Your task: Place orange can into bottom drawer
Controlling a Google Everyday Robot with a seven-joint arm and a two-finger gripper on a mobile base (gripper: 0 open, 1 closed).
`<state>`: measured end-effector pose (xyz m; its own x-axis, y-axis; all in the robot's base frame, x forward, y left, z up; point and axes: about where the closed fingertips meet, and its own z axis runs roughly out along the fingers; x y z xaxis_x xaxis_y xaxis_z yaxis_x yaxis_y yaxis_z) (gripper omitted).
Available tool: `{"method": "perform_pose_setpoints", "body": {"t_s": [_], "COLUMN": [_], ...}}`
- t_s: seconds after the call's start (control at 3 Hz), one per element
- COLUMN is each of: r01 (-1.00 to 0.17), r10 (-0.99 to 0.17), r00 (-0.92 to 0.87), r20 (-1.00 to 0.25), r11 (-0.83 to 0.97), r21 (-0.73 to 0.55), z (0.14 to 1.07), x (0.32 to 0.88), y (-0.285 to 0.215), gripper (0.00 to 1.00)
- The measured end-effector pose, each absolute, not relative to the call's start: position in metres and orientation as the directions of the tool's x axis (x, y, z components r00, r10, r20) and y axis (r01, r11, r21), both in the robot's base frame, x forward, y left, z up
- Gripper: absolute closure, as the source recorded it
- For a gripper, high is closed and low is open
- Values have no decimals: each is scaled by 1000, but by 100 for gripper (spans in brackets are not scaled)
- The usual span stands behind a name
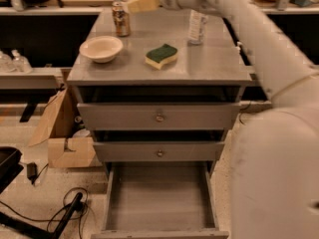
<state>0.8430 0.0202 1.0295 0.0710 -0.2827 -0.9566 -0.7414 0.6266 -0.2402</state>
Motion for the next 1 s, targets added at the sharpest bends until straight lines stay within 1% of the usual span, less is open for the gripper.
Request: {"method": "perform_pose_setpoints", "body": {"t_s": [0.33,0.67,1.0], "r01": [-727,-711,-711], "r10": [-300,-288,-288], "r00": [28,-41,-41], "r20": [-954,-957,-957], "r11": [649,681,681], "r21": [-225,-175,-175], "z": [1015,1003,1003], "x": [882,912,912], "y": [64,115,115], "gripper": [0,0,0]}}
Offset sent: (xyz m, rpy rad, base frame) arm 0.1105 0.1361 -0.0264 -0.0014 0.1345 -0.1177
